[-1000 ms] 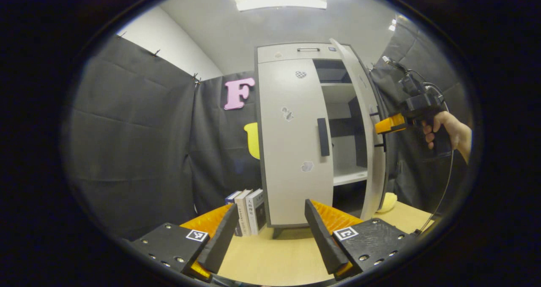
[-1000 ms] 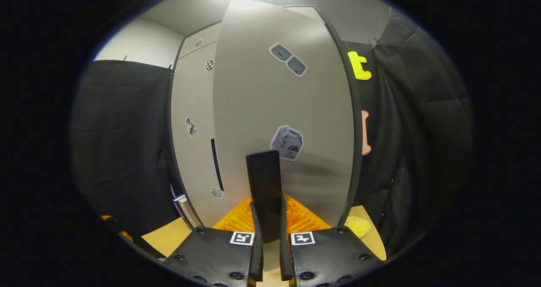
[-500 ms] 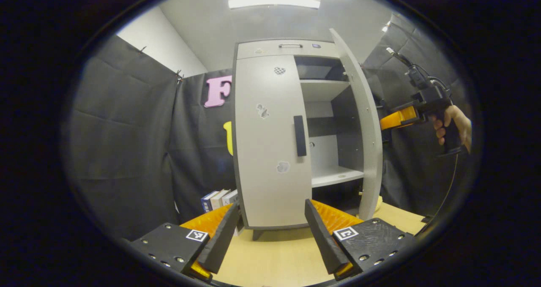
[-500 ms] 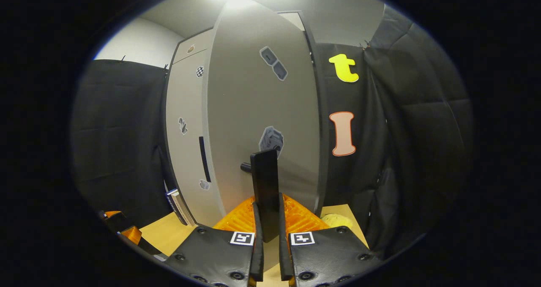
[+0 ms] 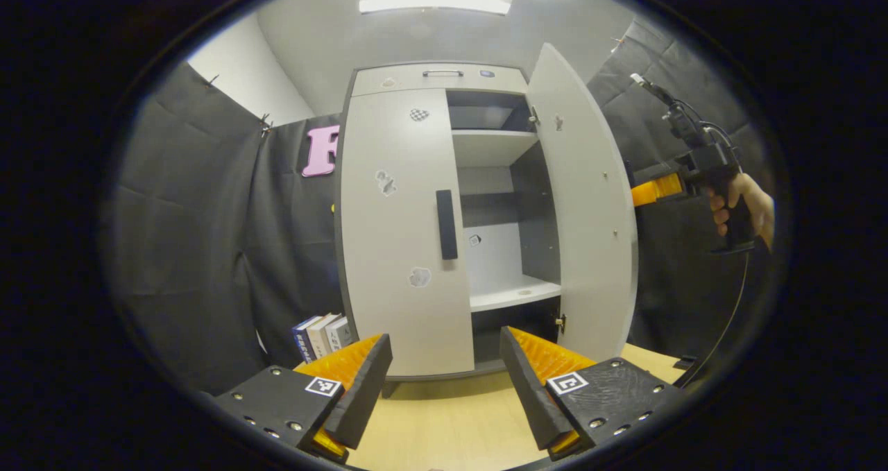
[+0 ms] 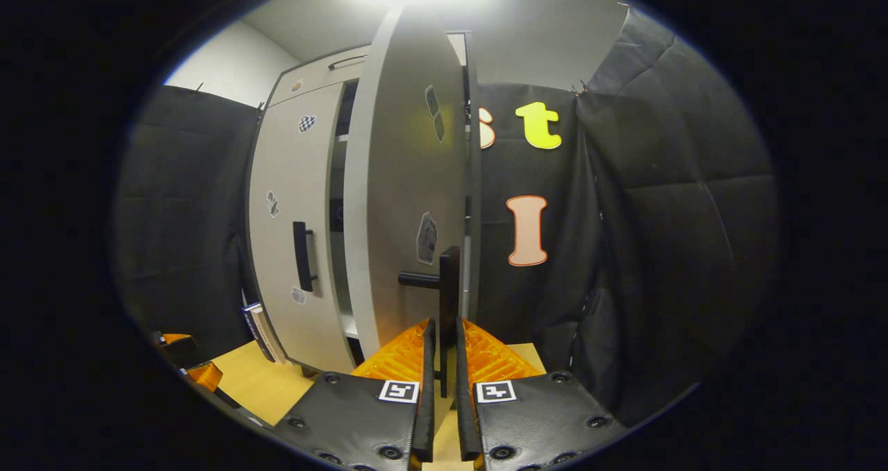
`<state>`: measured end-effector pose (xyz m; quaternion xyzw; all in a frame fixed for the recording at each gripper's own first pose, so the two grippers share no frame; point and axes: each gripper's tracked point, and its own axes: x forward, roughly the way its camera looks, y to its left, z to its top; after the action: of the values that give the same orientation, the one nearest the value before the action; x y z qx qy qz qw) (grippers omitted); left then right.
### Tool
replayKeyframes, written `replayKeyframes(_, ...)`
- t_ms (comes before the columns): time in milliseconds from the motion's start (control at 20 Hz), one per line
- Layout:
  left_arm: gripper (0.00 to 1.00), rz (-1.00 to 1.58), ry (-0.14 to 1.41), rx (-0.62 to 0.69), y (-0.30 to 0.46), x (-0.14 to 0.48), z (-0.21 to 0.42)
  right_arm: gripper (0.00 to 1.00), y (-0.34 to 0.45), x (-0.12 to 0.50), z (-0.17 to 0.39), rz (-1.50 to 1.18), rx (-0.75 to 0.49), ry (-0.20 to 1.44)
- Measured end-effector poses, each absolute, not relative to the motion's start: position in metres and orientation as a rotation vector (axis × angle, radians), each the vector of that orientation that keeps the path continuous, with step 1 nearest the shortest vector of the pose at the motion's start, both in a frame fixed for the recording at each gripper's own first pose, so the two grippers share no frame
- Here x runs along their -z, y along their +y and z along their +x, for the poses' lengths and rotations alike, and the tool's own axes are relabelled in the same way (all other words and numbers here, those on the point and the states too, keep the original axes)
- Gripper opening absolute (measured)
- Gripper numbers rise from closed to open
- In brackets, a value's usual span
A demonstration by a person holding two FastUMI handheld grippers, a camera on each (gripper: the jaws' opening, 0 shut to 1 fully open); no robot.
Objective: Open the right door of the double-door shoe cabinet with the right hand, and open the left door with the left hand.
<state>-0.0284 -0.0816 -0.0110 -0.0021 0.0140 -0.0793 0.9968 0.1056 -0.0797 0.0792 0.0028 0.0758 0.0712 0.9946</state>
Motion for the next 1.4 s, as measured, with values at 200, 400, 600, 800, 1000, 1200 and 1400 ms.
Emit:
replayKeyframes(200,0.92,-0.001,0.031,0.167,-0.088,0.012,-0.030,0.00,-0.112,-0.079,0.111,0.053,-0.088,0.145)
replayKeyframes(400,0.92,0.001,0.033,0.173,-0.095,0.009,-0.029,0.06,-0.110,-0.076,0.104,0.081,-0.111,0.132)
replayKeyframes(600,0.92,-0.002,0.019,0.179,-0.096,-0.002,-0.019,0.05,-0.111,-0.081,0.081,0.048,-0.114,0.099)
replayKeyframes(800,0.92,-0.008,0.000,0.189,-0.096,-0.020,0.006,0.16,-0.115,-0.079,0.053,0.054,-0.125,0.099)
replayKeyframes(1000,0.92,0.002,-0.028,0.200,-0.098,-0.039,0.041,0.39,-0.117,-0.072,0.022,0.075,-0.132,0.083)
replayKeyframes(1200,0.91,-0.017,-0.043,0.213,-0.108,-0.052,0.073,0.98,-0.133,-0.056,-0.013,0.031,-0.073,0.080)
replayKeyframes(1400,0.92,-0.013,-0.080,0.203,-0.115,-0.071,0.111,0.96,-0.144,-0.039,-0.038,0.002,-0.019,0.102)
